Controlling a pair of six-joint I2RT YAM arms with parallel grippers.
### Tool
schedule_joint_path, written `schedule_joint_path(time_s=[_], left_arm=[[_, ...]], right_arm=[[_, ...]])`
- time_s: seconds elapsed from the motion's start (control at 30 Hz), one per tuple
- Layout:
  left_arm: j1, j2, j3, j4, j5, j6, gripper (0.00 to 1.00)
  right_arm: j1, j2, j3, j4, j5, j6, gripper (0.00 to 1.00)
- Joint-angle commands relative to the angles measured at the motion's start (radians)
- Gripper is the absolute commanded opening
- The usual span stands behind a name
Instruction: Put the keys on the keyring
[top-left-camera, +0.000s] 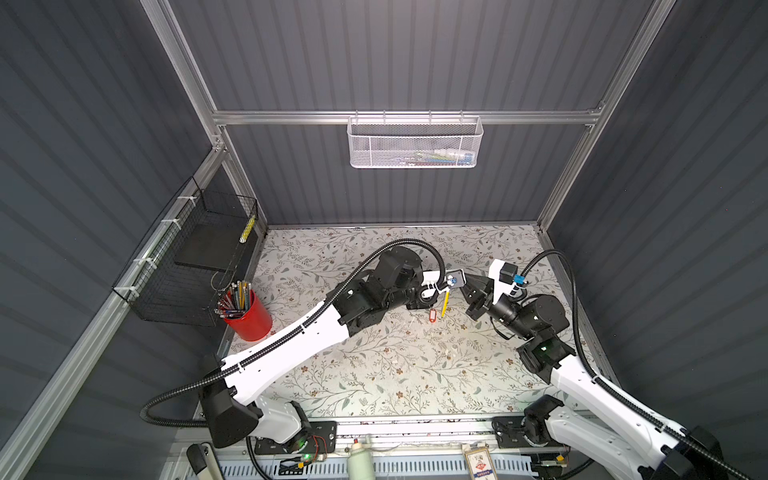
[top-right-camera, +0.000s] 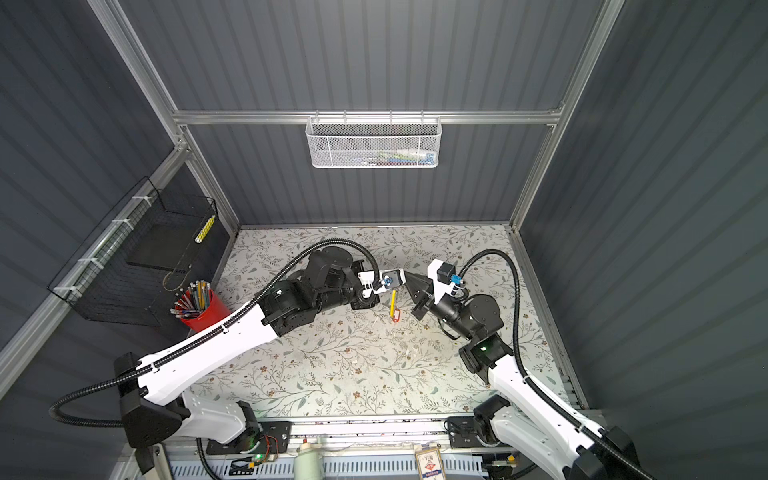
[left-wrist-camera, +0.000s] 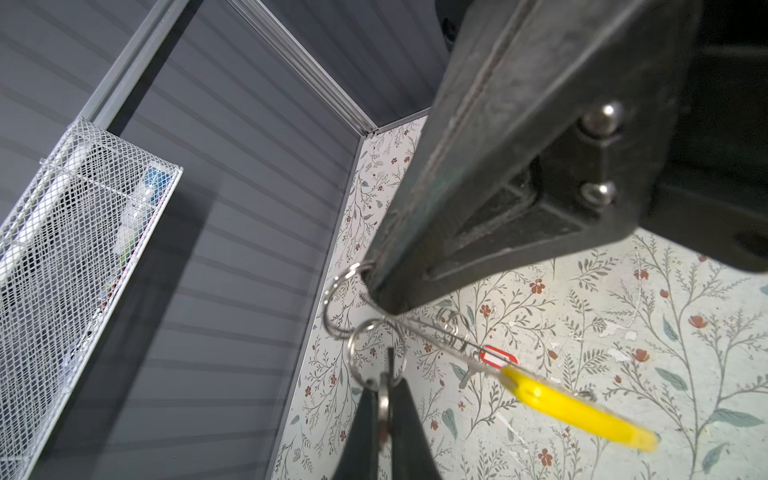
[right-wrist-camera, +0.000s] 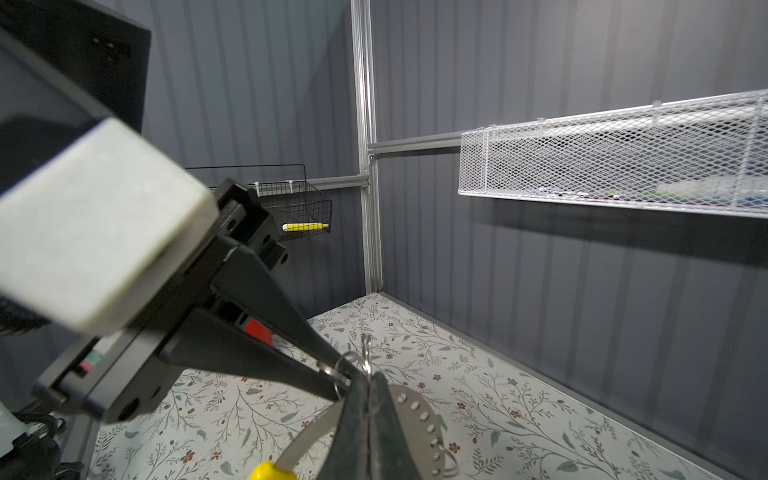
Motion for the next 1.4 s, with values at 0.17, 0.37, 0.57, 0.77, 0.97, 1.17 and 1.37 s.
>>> schedule_joint_path(time_s=[0.17, 0.37, 0.57, 0.77, 0.97, 1.17, 1.37], left_arm=[[-0.002, 0.021, -0.004, -0.012, 0.082, -0.044, 0.0], [-0.02, 0.048, -0.015, 0.025, 0.109, -0.057, 0.0], [-0.023, 0.061, -0.017, 0.052, 0.1, -0.055, 0.0], [-0.021, 0.025, -0.065, 0.079, -0.046, 0.021, 0.0], [-0.021, 0.013, -0.07, 0.093, -0.128, 0.094, 0.0], [-0.02, 0.011, -0.061, 0.132, -0.139, 0.1, 0.0], [0.007, 0.005, -0.058, 0.141, -0.091, 0.056, 0.04]], right_arm=[[-0.018, -0.009, 0.0, 0.087, 0.058, 0.065, 0.0], [-0.017, 0.021, 0.008, 0.131, 0.057, 0.112, 0.0], [-0.017, 0.024, 0.008, 0.138, 0.062, 0.129, 0.0], [-0.021, -0.009, 0.013, 0.065, 0.043, 0.132, 0.0], [-0.03, -0.025, 0.013, 0.038, 0.013, 0.184, 0.0], [-0.03, -0.022, 0.013, 0.036, 0.003, 0.206, 0.0], [-0.031, -0.018, 0.018, 0.04, -0.015, 0.217, 0.0]])
